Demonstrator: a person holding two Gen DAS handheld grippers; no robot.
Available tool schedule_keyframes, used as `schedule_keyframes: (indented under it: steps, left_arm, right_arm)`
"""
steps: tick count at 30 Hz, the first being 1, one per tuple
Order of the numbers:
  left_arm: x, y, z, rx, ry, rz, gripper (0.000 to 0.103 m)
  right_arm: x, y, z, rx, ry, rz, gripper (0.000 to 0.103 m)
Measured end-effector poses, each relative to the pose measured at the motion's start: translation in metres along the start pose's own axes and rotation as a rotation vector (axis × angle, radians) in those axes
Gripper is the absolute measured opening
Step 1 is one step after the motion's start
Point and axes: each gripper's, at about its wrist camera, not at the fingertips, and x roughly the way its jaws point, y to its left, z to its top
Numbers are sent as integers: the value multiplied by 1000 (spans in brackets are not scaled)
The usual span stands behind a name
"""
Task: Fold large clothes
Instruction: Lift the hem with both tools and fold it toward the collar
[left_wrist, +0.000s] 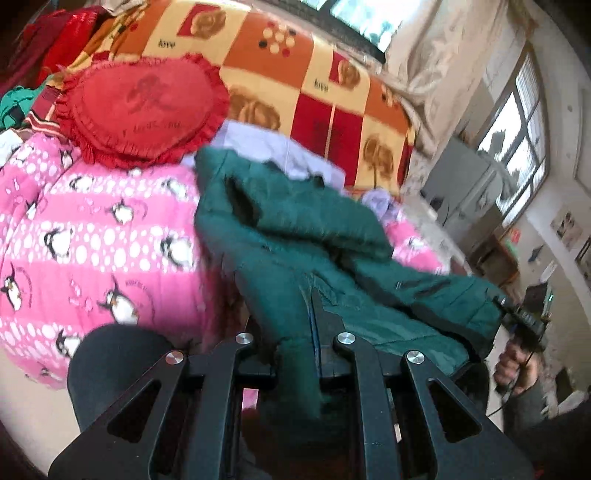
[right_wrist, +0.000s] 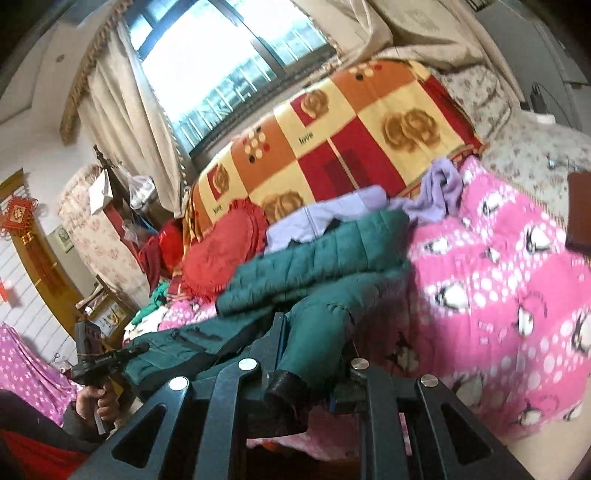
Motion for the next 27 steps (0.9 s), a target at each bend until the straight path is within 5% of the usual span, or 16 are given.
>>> schedule_keyframes:
  steps: [5, 12, 21, 27]
  left_arm:
    - [11, -5, 36, -21, -129, 5, 12]
    - [44, -13, 62, 27, -266, 112, 12]
    - [80, -8, 136, -60, -320, 139, 12]
    - [154, 12, 198, -41, -307, 218, 12]
  right_arm:
    - [20, -5, 24, 11, -52, -25, 16]
    - [54, -8, 41, -9, -113, -131, 16]
    - [118, -15, 126, 69, -198, -224, 16]
    - [206, -48, 187, 176, -215, -256, 16]
